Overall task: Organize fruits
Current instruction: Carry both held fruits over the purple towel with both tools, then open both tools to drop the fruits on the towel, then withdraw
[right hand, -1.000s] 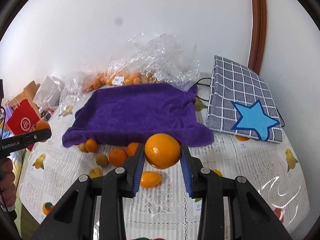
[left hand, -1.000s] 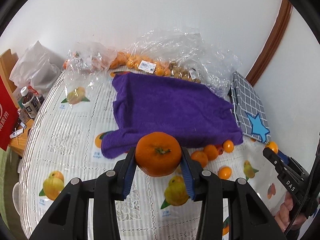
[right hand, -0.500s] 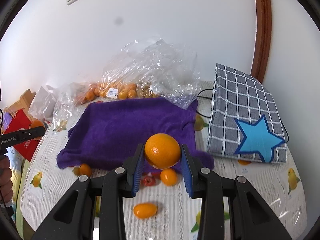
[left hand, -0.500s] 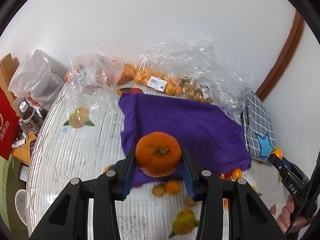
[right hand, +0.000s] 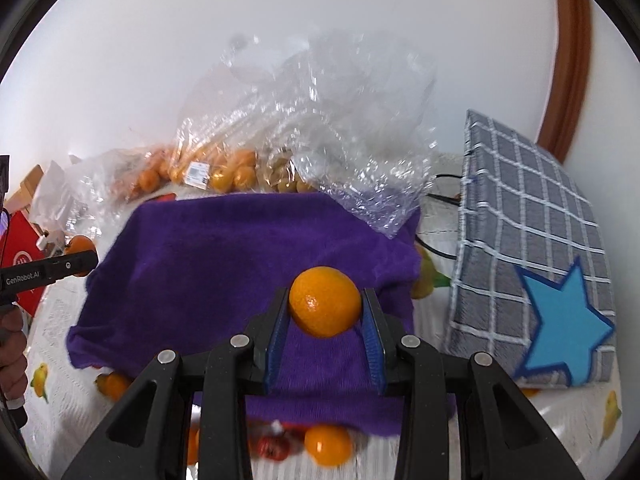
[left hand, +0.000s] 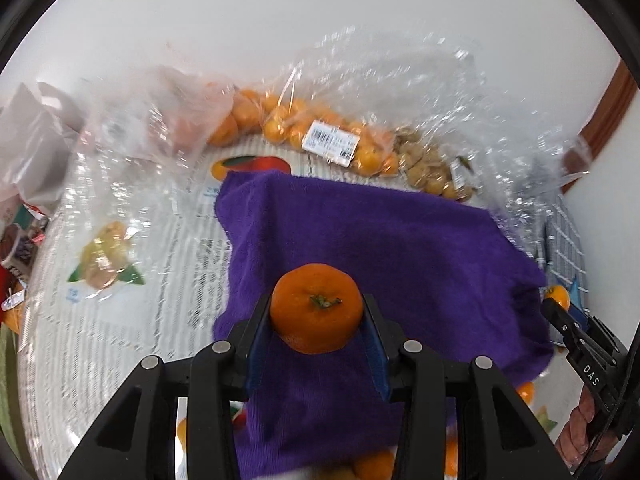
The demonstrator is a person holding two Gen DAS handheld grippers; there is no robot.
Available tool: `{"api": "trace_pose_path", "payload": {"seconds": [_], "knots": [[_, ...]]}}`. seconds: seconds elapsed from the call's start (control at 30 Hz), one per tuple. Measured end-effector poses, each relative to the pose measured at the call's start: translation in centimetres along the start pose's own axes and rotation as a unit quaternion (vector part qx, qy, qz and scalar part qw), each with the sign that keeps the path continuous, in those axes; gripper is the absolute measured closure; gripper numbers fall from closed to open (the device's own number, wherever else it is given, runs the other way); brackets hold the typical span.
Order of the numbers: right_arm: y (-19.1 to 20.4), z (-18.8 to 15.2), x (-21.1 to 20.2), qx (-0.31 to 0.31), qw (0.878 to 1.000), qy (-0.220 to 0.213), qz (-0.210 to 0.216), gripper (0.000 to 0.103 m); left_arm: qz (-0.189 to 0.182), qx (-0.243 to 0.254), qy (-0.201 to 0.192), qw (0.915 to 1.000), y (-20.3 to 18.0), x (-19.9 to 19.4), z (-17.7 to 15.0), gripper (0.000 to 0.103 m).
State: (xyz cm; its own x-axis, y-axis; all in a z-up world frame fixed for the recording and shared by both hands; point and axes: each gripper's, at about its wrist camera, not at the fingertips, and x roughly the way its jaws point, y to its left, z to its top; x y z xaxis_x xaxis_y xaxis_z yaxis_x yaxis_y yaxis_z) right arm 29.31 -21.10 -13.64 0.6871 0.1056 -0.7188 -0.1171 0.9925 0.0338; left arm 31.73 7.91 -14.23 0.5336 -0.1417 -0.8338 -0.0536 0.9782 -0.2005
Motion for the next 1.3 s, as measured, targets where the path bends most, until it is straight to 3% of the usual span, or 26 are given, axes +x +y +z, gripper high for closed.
{"api": "trace_pose_path", "payload": {"seconds": [0.3, 0.77, 0.93, 1.0, 1.07, 1.3], "knots": [[0.9, 0.6, 6.4, -0.01, 0.999, 0.038, -0.005, 0.068, 0.003, 0.023, 0.021, 0.9995, -0.8, 4.0, 0.8, 0.062], [1.6, 0.5, 8.9, -0.017, 0.999, 0.052, -0.005, 0.066, 0.002, 0.033, 0.029, 0.999, -1.9, 5.5, 1.0, 0.062], [1.7, 0.3, 7.8, -0.025, 0.998, 0.052, -0.006, 0.045, 0.0, 0.033, 0.025, 0.9992, -2.5, 4.5, 0.8, 0.045], [1.8, 0.1, 6.6, -0.025, 0.999, 0.045, -0.005, 0.031, -0.002, 0.035, 0.014, 0.9993, -2.8, 3.3, 0.5, 0.044], [1.6, 0.0, 5.3, -0.021, 0.999, 0.037, -0.004, 0.025, 0.001, 0.037, 0.007, 0.9993, -3.2, 1.9, 0.1, 0.044], [0.9, -1.2, -1.1, 0.016, 1.0, -0.002, 0.004, 0.025, 0.005, 0.037, -0.023, 0.9991, -3.2, -3.3, -2.1, 0.044]]}}
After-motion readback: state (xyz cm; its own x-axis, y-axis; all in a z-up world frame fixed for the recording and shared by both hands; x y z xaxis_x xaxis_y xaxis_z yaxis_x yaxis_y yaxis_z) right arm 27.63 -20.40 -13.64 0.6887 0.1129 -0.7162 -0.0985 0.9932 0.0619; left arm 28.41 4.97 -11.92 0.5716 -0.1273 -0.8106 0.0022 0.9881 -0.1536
